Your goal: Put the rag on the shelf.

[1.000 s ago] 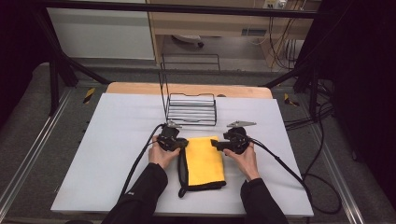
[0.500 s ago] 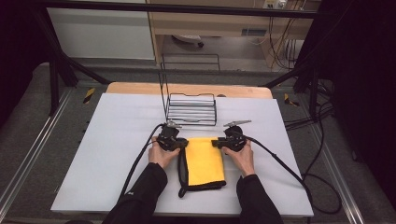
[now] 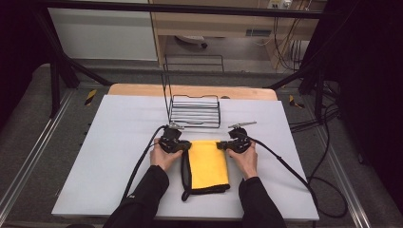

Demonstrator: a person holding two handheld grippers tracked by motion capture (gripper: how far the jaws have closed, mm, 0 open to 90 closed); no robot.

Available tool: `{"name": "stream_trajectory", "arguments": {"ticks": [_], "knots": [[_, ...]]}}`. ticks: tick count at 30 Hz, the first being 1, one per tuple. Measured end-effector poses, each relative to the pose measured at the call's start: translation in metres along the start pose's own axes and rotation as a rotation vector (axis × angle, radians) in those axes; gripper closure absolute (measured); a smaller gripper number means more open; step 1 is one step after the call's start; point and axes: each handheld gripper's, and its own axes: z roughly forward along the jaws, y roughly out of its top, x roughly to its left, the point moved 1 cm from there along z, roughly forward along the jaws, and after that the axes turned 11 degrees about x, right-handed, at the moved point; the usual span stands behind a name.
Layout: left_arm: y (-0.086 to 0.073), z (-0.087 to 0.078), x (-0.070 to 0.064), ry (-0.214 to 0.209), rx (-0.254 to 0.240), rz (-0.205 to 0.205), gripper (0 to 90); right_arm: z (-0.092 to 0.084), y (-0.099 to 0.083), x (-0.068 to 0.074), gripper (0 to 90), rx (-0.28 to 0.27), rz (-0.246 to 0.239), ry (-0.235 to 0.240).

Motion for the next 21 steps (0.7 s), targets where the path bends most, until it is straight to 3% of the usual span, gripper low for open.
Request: {"name": "stream_trajectory", "arguments": {"ticks": [8,15,21], "knots": [[0.0,-0.009,-0.001,-0.015,-0.036,0.017,78.9,-0.01,-0.001,0.005,83.5,-0.036,-0.021,-0.012],[-0.002,-0.027,-0.011,-0.007,-0.107,0.053,78.9,-0.028,-0.005,0.015,83.4,-0.107,-0.051,-0.01],[-0.005,-0.034,-0.014,-0.008,-0.138,0.065,78.9,-0.039,-0.007,0.021,83.4,-0.15,-0.059,0.002]]}}
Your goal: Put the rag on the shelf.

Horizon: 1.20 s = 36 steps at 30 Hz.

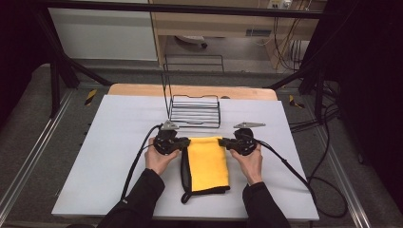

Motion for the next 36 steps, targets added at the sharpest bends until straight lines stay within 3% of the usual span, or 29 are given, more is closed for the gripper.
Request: {"name": "stream_trajectory", "arguments": {"ticks": [19,36], "knots": [[0.001,-0.03,-0.021,0.008,-0.12,0.039,79.0,-0.037,-0.006,0.021,83.5,-0.127,-0.041,0.0],[0.01,-0.061,-0.034,0.032,-0.216,0.067,79.0,-0.066,0.002,0.043,83.5,-0.233,-0.093,-0.027]]}}
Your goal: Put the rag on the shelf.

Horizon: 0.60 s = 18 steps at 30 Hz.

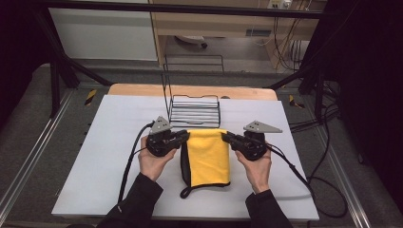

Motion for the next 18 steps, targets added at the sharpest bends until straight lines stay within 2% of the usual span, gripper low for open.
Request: {"name": "stream_trajectory", "arguments": {"ticks": [18], "knots": [[0.021,-0.026,-0.009,0.018,-0.085,0.046,79.0,-0.023,0.018,0.013,83.5,-0.114,-0.044,-0.014]]}}
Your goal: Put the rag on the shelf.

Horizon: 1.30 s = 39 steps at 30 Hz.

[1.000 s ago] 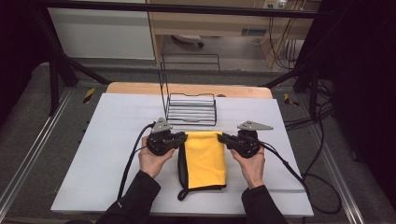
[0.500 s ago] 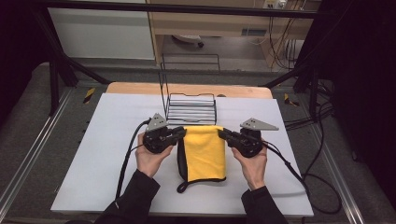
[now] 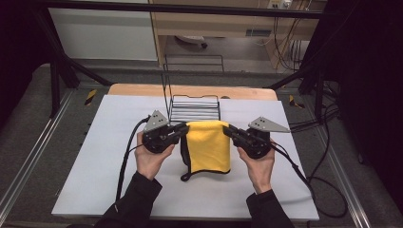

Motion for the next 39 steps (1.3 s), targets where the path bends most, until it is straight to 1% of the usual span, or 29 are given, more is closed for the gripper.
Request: {"name": "stream_trajectory", "arguments": {"ticks": [2,8,12,17,18,20,21,22,23,26,28,31,34,35,37,39], "knots": [[0.002,-0.002,0.0,0.0,-0.011,0.002,79.0,-0.001,0.001,0.001,83.5,-0.004,-0.004,0.0],[0.01,-0.011,-0.001,0.011,-0.053,0.009,79.0,-0.005,0.009,0.004,83.5,-0.044,-0.018,0.001],[0.017,-0.018,-0.002,0.02,-0.075,0.025,79.0,-0.01,0.018,0.007,83.5,-0.09,-0.029,-0.003],[0.027,-0.025,-0.001,0.027,-0.112,0.027,79.0,-0.014,0.028,0.011,83.5,-0.13,-0.043,-0.006],[0.029,-0.026,-0.001,0.031,-0.118,0.03,79.0,-0.014,0.028,0.011,83.5,-0.13,-0.043,-0.006],[0.032,-0.029,0.0,0.037,-0.133,0.033,79.0,-0.015,0.031,0.012,83.6,-0.15,-0.045,-0.008],[0.034,-0.031,0.0,0.041,-0.142,0.032,79.0,-0.015,0.035,0.013,83.6,-0.169,-0.05,-0.013],[0.036,-0.032,0.0,0.044,-0.153,0.033,79.0,-0.015,0.035,0.013,83.6,-0.169,-0.05,-0.013],[0.037,-0.033,0.001,0.046,-0.162,0.033,79.1,-0.016,0.038,0.015,83.6,-0.186,-0.06,-0.018],[0.042,-0.036,0.001,0.052,-0.187,0.035,79.0,-0.017,0.043,0.016,83.6,-0.214,-0.07,-0.023],[0.044,-0.038,0.002,0.056,-0.204,0.034,79.1,-0.017,0.045,0.017,83.6,-0.222,-0.071,-0.023],[0.049,-0.041,0.002,0.066,-0.226,0.039,79.1,-0.018,0.051,0.019,83.6,-0.254,-0.079,-0.025],[0.053,-0.045,0.003,0.073,-0.245,0.048,79.2,-0.018,0.054,0.02,83.6,-0.27,-0.08,-0.027],[0.054,-0.046,0.003,0.075,-0.257,0.047,79.2,-0.019,0.056,0.021,83.7,-0.286,-0.081,-0.027],[0.057,-0.049,0.003,0.079,-0.273,0.046,79.1,-0.02,0.059,0.023,83.6,-0.296,-0.085,-0.029],[0.06,-0.051,0.004,0.083,-0.28,0.048,79.2,-0.02,0.063,0.024,83.6,-0.311,-0.09,-0.03]]}}
